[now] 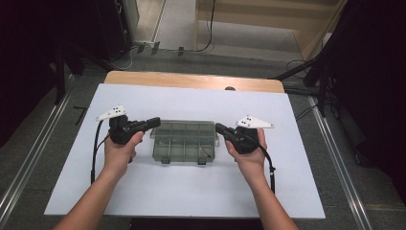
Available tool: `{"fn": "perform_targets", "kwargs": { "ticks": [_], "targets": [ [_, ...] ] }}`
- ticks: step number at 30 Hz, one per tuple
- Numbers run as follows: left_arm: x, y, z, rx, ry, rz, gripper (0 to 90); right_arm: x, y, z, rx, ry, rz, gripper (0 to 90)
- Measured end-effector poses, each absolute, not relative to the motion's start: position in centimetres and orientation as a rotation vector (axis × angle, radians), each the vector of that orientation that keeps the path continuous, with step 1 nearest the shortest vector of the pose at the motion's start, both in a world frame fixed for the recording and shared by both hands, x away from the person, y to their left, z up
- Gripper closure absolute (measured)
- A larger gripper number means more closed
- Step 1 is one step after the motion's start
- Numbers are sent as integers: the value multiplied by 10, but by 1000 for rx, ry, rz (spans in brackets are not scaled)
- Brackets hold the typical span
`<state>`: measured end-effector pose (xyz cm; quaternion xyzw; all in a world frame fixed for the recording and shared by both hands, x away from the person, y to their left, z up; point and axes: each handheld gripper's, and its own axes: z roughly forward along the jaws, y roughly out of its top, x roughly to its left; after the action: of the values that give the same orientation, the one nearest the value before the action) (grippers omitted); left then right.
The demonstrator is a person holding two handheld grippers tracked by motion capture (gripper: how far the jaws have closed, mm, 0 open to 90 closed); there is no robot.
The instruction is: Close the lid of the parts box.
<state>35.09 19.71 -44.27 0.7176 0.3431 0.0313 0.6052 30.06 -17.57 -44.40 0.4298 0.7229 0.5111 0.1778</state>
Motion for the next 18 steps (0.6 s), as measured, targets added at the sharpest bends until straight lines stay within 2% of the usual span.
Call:
{"fn": "perform_targets", "kwargs": {
  "ticks": [18],
  "targets": [
    [322, 196, -460, 1703, 777, 129, 900, 275, -168, -462, 1180, 2069, 1434, 900]
  ]
}}
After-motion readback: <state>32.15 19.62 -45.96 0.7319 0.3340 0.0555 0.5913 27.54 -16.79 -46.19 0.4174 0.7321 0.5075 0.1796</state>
